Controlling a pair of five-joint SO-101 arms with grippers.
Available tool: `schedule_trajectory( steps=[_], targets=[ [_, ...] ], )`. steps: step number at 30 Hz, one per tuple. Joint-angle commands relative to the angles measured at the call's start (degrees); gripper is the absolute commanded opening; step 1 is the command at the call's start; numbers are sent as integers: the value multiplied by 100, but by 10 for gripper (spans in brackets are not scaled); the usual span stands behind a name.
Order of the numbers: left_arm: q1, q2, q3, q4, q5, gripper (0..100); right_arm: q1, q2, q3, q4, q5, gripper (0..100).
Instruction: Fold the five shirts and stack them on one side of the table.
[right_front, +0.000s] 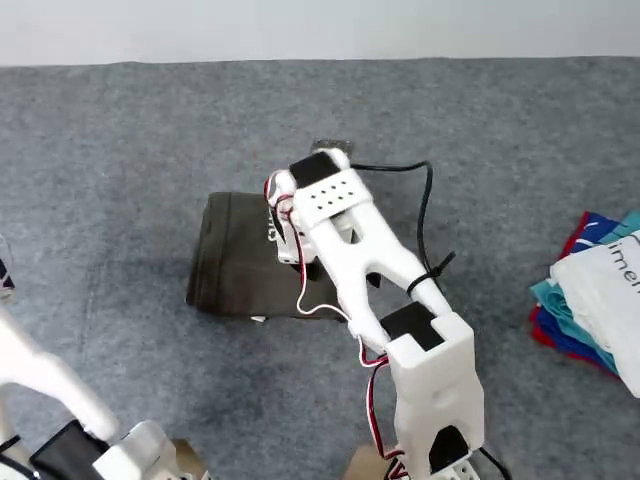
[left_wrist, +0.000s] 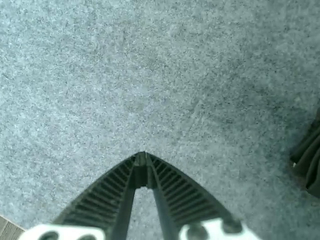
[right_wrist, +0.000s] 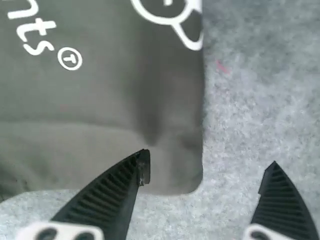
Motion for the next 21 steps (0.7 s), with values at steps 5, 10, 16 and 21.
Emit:
schedule_trajectory(
  steps=[5,10,16,21],
  targets=[
    [0,-176,-13,123,-35,3,-48,-13,308,-629,-35,348],
    [0,-176,-13,123,-35,3,-48,743,290,-699,-35,347],
    [0,-176,-13,123,-35,3,-57,1209,290,-804,-35,336],
    [0,-176,-13,123,-35,3,-171,1218,176,-822,220,169]
  ],
)
